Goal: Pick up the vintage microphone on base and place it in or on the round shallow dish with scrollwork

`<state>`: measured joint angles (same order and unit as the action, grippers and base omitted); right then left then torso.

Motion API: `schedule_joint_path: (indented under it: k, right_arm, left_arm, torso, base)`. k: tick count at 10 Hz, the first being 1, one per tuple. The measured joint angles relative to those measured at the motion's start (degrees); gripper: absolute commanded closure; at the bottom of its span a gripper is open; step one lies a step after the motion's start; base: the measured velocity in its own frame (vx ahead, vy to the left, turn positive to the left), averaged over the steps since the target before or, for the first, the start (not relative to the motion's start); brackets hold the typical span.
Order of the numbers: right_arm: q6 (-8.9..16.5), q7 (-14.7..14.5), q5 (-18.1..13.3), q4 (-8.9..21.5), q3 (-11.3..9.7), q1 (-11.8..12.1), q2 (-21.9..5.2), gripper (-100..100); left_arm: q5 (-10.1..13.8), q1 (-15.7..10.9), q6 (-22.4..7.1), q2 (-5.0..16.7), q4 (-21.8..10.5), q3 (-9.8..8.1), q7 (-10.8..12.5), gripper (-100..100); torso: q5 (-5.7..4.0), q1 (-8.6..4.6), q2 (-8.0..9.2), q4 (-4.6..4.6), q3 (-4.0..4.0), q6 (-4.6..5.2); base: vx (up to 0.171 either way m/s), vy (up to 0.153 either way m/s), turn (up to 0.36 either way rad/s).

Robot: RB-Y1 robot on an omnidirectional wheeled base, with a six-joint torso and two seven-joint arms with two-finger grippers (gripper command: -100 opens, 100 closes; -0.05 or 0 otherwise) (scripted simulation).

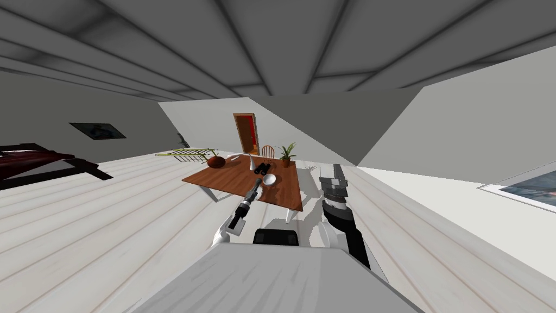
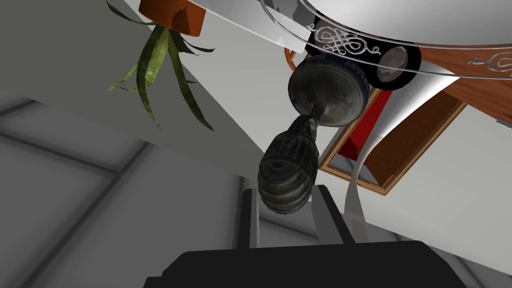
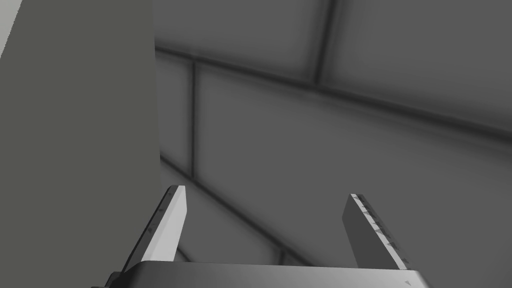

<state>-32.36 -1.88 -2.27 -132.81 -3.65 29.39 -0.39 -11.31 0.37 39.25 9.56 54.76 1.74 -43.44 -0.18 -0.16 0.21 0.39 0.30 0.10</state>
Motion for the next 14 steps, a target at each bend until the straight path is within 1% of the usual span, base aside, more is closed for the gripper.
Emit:
schedule_joint_path:
  k: [3,4,9,11,14]
  right_arm:
    - [0.0,0.0,0.0,0.0,0.0,0.0,0.0,0]
    - [0.0,0.0,0.0,0.0,0.0,0.0,0.0,0]
    - [0.0,0.0,0.0,0.0,0.0,0.0,0.0,0]
    - [0.0,0.0,0.0,0.0,0.0,0.0,0.0,0]
    - [0.0,0.0,0.0,0.0,0.0,0.0,0.0,0]
  left_arm:
    - [0.1,-0.4,3.8,0.2,-3.5,-0.3,-1.6,100]
    - [0.2,-0.9,5.4,0.3,-5.2,-0.5,-2.5,100]
    - [0.6,-2.3,11.8,0.5,-12.3,-1.13,-5.0,100]
    - [0.7,-2.4,13.9,0.5,-14.2,-1.29,-5.9,100]
    - [0.9,-3.2,16.2,0.5,-17.3,-1.59,-6.8,100]
  torso:
    - [0.0,-0.01,0.03,0.01,0.02,0.0]
    - [0.0,0.0,-0.02,0.01,0.0,0.01]
    - [-0.01,-0.05,0.05,0.03,0.04,-0.01]
    - [-0.01,-0.07,0.04,0.04,0.04,-0.01]
    - [0.0,-0.07,0.06,0.04,0.05,0.0]
  base:
    - [0.028,0.018,-0.044]
    - [0.033,0.016,-0.024]
    - [0.026,0.012,-0.04]
    - [0.024,0.006,-0.033]
    - [0.011,0.005,-0.015]
